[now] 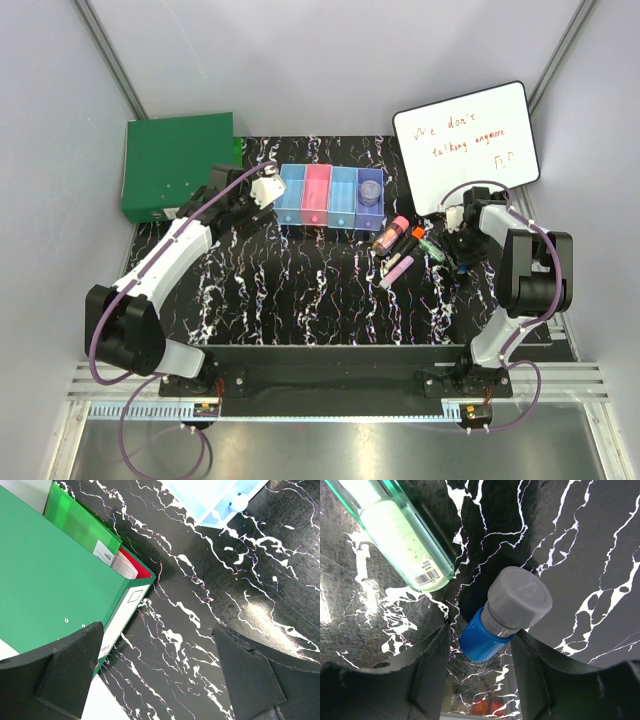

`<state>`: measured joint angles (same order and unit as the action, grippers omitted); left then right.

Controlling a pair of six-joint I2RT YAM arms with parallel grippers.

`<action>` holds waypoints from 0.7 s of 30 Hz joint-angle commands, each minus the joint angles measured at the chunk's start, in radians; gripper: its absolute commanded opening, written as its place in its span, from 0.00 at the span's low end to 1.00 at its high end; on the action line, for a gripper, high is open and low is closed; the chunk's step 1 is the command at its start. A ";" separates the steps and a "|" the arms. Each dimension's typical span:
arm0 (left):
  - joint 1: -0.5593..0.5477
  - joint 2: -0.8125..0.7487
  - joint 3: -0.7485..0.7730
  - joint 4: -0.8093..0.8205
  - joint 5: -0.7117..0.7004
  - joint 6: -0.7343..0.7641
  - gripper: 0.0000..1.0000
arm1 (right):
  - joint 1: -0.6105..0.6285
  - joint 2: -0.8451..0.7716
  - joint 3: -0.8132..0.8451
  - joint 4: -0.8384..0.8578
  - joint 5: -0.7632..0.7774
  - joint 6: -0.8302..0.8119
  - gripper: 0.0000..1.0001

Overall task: Sort the stationery into containers
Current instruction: Pick up the stationery from the center of the board.

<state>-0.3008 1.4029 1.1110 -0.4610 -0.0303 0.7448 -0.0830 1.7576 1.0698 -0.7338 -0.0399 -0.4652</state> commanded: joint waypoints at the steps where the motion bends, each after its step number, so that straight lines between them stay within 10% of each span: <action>1: 0.000 -0.016 0.009 0.050 0.012 0.008 0.99 | 0.005 -0.003 0.022 0.045 0.023 0.016 0.57; 21: 0.005 -0.012 0.010 0.047 0.017 0.014 0.99 | 0.005 0.020 0.007 0.128 0.109 0.054 0.42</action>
<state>-0.3008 1.4029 1.1110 -0.4606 -0.0303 0.7517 -0.0830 1.7615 1.0748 -0.6979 -0.0029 -0.4126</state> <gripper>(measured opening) 0.987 0.444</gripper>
